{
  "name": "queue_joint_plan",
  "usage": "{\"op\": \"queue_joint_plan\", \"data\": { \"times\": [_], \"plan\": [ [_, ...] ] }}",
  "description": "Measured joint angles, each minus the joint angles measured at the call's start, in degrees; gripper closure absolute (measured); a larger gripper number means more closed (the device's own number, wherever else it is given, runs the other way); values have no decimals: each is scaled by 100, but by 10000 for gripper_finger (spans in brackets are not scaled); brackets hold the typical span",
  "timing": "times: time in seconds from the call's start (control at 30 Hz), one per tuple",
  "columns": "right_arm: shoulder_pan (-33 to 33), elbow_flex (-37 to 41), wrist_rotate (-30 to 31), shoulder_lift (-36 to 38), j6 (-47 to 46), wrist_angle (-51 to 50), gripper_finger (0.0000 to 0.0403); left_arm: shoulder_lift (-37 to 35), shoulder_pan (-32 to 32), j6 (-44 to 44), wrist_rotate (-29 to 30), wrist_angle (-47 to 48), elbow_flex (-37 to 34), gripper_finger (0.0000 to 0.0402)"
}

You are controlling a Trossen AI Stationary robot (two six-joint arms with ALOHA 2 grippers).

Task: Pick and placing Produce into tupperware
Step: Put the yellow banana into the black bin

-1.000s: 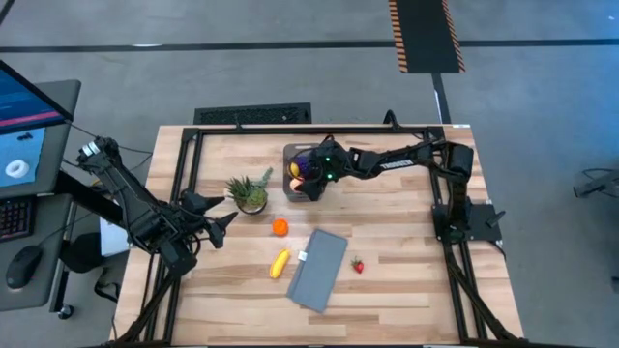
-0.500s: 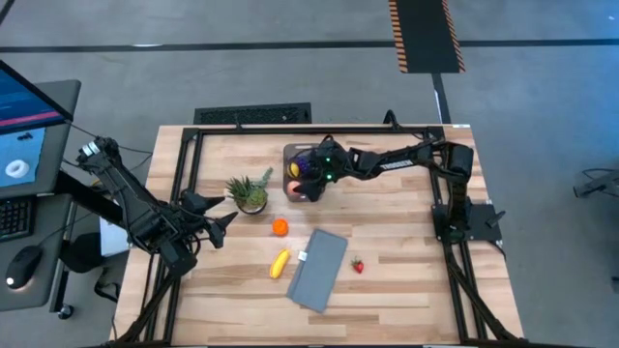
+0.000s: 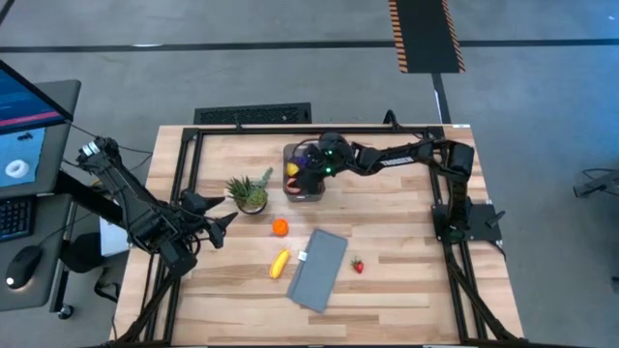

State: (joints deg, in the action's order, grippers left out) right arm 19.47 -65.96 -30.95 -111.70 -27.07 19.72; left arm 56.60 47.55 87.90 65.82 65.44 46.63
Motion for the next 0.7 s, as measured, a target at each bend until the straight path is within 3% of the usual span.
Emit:
{"op": "queue_joint_plan", "data": {
  "times": [0.37,0.7],
  "plan": [
    [213,-191,-839,48,-294,-108,91,0,0,-1,-23,1,0,107],
    [310,-192,-451,990,668,-281,91,-1,-2,46,-2,1,0,107]
  ]
}}
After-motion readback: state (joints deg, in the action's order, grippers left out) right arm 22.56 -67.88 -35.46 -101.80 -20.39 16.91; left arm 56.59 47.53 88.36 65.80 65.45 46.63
